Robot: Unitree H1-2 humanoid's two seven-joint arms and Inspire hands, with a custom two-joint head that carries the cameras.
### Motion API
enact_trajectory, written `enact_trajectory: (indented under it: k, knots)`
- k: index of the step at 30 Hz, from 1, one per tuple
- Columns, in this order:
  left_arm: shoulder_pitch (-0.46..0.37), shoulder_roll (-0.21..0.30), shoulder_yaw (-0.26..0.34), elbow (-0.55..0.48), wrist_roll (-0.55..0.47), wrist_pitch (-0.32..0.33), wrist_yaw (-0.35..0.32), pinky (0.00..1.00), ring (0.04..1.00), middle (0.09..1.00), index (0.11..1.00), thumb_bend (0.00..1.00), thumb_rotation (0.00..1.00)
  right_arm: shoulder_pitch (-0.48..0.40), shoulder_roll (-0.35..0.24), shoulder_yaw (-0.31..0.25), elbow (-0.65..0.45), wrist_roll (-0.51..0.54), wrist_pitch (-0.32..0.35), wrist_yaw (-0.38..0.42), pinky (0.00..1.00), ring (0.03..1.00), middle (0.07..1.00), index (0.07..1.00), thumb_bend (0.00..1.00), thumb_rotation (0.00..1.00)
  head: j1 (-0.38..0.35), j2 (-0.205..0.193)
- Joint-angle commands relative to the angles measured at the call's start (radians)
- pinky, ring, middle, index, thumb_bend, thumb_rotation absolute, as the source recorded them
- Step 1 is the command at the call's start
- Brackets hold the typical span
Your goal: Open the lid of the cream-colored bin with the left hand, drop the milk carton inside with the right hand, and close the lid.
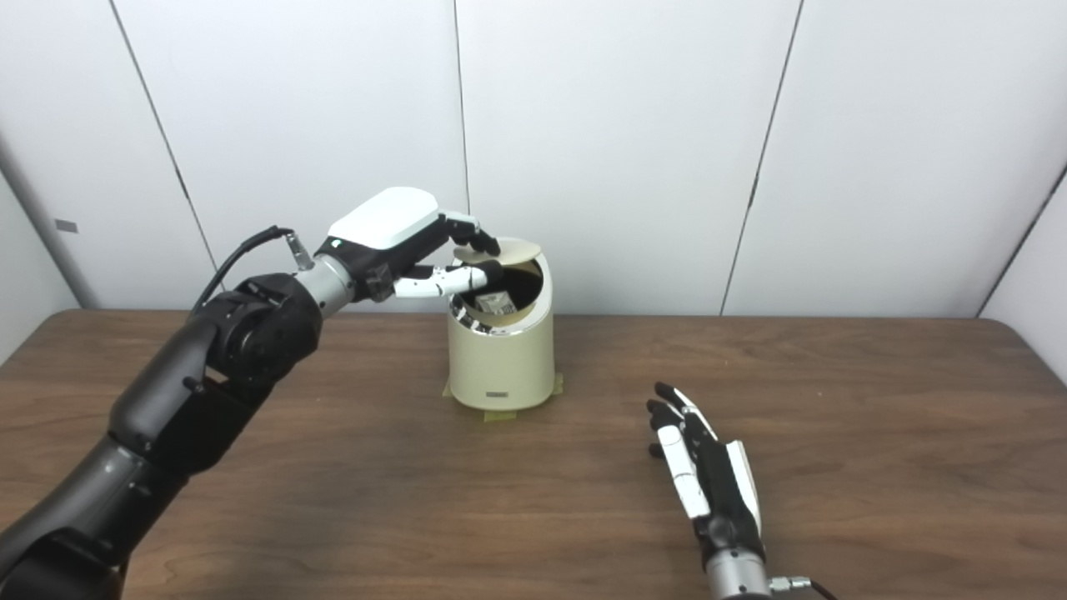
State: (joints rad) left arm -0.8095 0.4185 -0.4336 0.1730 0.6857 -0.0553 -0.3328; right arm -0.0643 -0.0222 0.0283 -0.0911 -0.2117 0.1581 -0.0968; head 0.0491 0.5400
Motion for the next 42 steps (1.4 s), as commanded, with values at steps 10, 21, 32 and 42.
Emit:
enact_trajectory:
  k: [10, 21, 32, 42]
  knots:
    - [0.026, 0.005, -0.035, -0.110, 0.106, -0.001, -0.106, 0.87, 0.820, 0.786, 0.765, 0.56, 1.00, -0.008, -0.003, 0.006, -0.026, -0.017, 0.048, 0.009, 0.78, 0.822, 0.820, 0.872, 0.49, 1.00, -0.003, 0.016]
    - [0.052, -0.013, -0.086, -0.143, 0.243, 0.005, -0.149, 0.99, 0.885, 0.829, 0.824, 0.53, 1.00, 0.002, 0.003, 0.014, -0.039, -0.021, 0.058, 0.006, 0.74, 0.821, 0.819, 0.885, 0.49, 1.00, -0.015, 0.028]
    - [0.063, -0.020, -0.124, -0.158, 0.341, 0.010, -0.220, 1.00, 0.918, 0.848, 0.877, 0.57, 1.00, 0.007, 0.020, 0.001, -0.049, 0.006, 0.060, 0.003, 0.70, 0.804, 0.814, 0.885, 0.48, 1.00, -0.027, 0.041]
    - [0.072, -0.057, 0.014, -0.217, 0.239, 0.011, -0.110, 1.00, 0.913, 0.876, 0.921, 0.50, 1.00, 0.011, 0.027, -0.019, -0.063, 0.043, 0.052, 0.000, 0.69, 0.797, 0.813, 0.881, 0.45, 1.00, -0.038, 0.047]
